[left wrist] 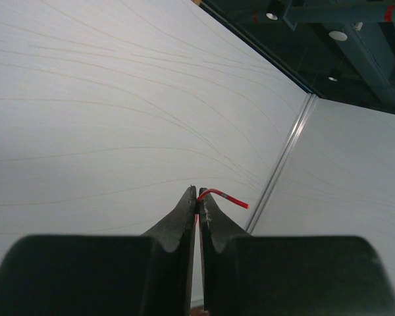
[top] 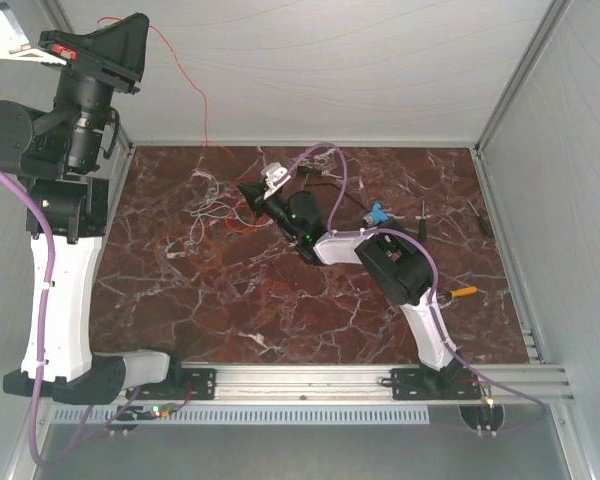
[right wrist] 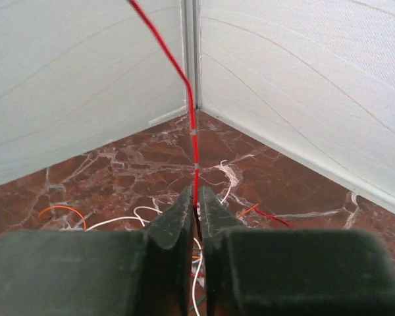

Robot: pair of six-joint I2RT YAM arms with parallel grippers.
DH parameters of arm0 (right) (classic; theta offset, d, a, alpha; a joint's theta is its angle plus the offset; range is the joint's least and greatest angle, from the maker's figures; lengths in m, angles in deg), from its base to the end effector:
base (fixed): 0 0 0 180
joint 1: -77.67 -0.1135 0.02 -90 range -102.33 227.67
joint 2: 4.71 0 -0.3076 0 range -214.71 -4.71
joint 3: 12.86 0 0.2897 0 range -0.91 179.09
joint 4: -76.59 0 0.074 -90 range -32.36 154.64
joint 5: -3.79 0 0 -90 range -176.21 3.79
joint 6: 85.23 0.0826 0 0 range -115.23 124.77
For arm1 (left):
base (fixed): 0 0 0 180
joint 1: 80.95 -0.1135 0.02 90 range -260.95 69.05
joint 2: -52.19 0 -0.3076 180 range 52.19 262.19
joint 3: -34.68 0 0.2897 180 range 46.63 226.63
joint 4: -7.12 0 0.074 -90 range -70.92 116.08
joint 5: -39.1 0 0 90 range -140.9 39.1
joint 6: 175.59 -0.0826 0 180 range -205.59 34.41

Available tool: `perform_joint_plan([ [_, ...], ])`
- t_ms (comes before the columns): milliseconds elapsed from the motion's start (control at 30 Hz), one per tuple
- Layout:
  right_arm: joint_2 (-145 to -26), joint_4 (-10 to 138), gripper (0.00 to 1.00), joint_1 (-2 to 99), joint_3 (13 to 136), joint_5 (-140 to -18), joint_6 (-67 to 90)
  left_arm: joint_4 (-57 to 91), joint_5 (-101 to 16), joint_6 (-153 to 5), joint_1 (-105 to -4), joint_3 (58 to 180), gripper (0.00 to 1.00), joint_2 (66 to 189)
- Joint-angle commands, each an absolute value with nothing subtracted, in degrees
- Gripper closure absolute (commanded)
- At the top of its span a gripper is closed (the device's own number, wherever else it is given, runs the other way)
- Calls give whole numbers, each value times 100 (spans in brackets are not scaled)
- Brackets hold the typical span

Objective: Zip-tie the wires
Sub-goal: Straighten the cable at the center of the board.

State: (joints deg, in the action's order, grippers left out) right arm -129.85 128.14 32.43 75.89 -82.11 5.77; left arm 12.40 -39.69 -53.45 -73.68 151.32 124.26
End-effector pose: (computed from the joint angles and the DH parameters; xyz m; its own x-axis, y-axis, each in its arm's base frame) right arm 0.4051 0.4168 0.2341 0.1709 0.1971 -0.9654 -0.7599 0.6500 -0.0018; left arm 0.2476 -0.0478 0.7076 0.3865 -0.5754 -0.7208 0.5657 0.7652 -0.3075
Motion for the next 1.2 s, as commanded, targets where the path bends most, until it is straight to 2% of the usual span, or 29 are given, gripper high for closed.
perform_joint_plan([
  [0,-12971,13729,100,3222,7373,-8295,538,1128,-3899,-5402,-7365,15289,100,12315],
  [233,-12375,13749,100,3235,6968,-8445,31,1172,-3970,-5540,-7366,15273,100,12241],
  [333,-11681,13142,100,3273,6904,-8518,-431,1296,-4112,-5665,-7367,15224,100,12149],
  [467,-10516,11409,100,3302,6999,-8741,-911,1418,-4300,-5721,-7366,14728,100,11820],
  [633,-9191,9104,100,3285,7221,-9250,-1027,1380,-4410,-5389,-7366,13147,100,11145],
  [700,-8737,8636,100,3275,7184,-9555,-1055,1377,-4440,-5359,-7368,12678,100,10957],
  [967,-7707,5822,100,3240,7161,-10973,-940,2209,-4704,-5316,-7365,11705,100,10469],
  [1167,-6978,3397,100,3230,6859,-11327,142,3417,-4806,-5238,-7365,10803,100,9978],
])
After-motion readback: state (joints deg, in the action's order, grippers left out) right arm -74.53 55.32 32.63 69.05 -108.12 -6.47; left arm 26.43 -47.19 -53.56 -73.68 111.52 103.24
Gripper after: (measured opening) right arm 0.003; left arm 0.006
